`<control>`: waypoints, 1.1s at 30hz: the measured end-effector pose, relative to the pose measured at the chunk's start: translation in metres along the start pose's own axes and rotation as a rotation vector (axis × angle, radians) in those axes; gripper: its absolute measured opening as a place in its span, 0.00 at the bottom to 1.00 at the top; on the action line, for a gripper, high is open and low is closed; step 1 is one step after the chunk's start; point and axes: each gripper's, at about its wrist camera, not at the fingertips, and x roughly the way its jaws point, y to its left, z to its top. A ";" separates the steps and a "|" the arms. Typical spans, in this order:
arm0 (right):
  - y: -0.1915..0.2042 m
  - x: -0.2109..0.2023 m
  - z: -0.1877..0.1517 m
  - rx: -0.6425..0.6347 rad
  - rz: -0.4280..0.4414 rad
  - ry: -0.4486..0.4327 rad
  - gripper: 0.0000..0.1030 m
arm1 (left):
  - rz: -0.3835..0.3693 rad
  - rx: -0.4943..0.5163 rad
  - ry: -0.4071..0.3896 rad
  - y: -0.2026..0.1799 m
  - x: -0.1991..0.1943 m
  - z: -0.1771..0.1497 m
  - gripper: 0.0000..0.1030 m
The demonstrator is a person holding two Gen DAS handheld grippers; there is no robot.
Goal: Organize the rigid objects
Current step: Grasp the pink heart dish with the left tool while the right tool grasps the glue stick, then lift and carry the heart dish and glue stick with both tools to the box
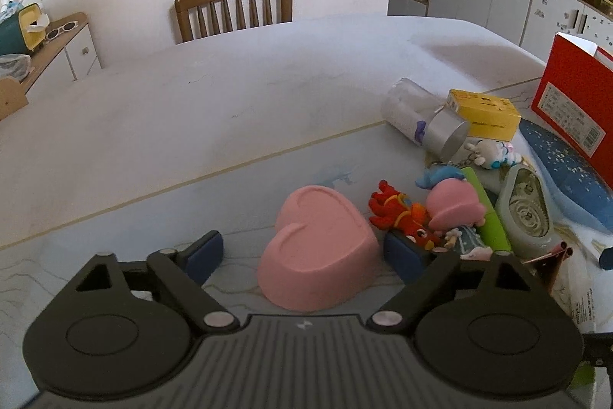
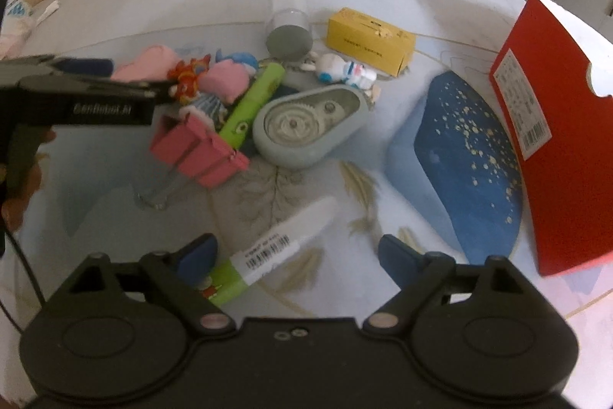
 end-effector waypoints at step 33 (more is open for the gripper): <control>-0.035 -0.067 -0.026 -0.037 0.034 -0.130 0.16 | 0.038 -0.050 -0.019 -0.014 -0.050 0.002 0.61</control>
